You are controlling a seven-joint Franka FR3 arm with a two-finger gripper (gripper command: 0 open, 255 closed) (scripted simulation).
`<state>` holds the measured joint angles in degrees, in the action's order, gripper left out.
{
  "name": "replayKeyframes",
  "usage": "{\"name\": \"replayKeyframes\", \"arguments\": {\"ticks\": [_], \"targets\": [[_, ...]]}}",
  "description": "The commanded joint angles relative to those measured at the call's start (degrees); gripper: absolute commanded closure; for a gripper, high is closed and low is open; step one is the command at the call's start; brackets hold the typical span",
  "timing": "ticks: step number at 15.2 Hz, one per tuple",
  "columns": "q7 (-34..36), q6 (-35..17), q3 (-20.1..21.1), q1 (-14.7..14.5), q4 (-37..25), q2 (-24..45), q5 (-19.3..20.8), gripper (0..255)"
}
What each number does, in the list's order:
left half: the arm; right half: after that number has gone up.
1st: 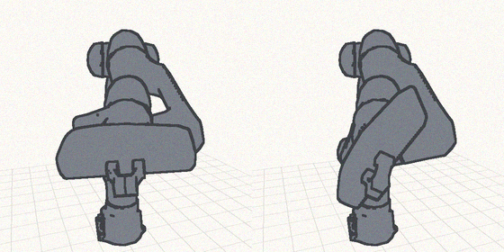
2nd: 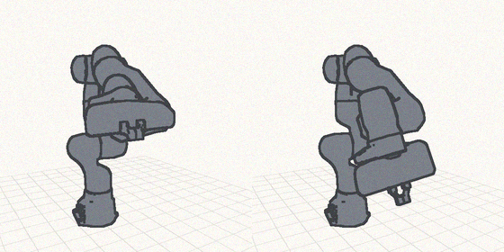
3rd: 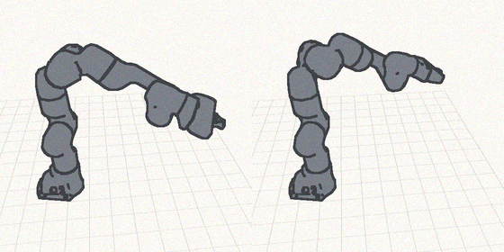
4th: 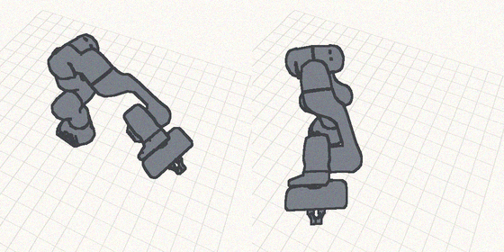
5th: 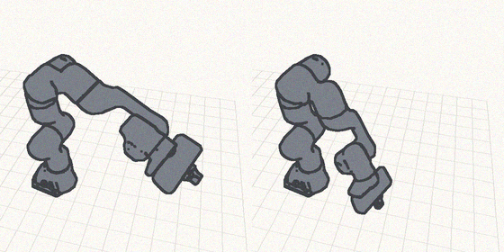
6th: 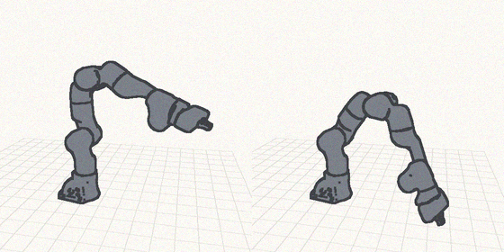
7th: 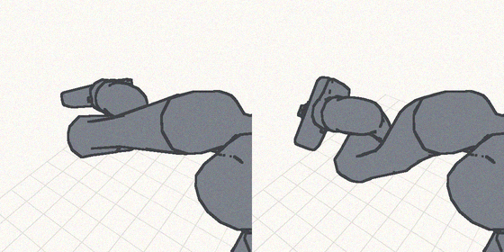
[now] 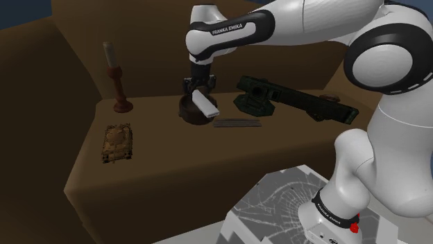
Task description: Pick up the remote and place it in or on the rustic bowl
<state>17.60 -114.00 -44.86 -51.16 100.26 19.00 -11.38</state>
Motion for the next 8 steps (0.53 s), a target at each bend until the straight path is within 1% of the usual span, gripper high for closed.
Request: {"name": "replayKeyframes", "arguments": {"ticks": [1, 5, 8], "targets": [[0.0, -0.1, 0.0, 0.0, 0.2, 0.1, 0.1, 0], [-0.1, 0.2, 0.0, 0.1, -0.1, 0.2, 0.0, 0], [0.9, 5.3, -0.6, -0.3, -4.2, -1.4, 1.4, 0]]}}
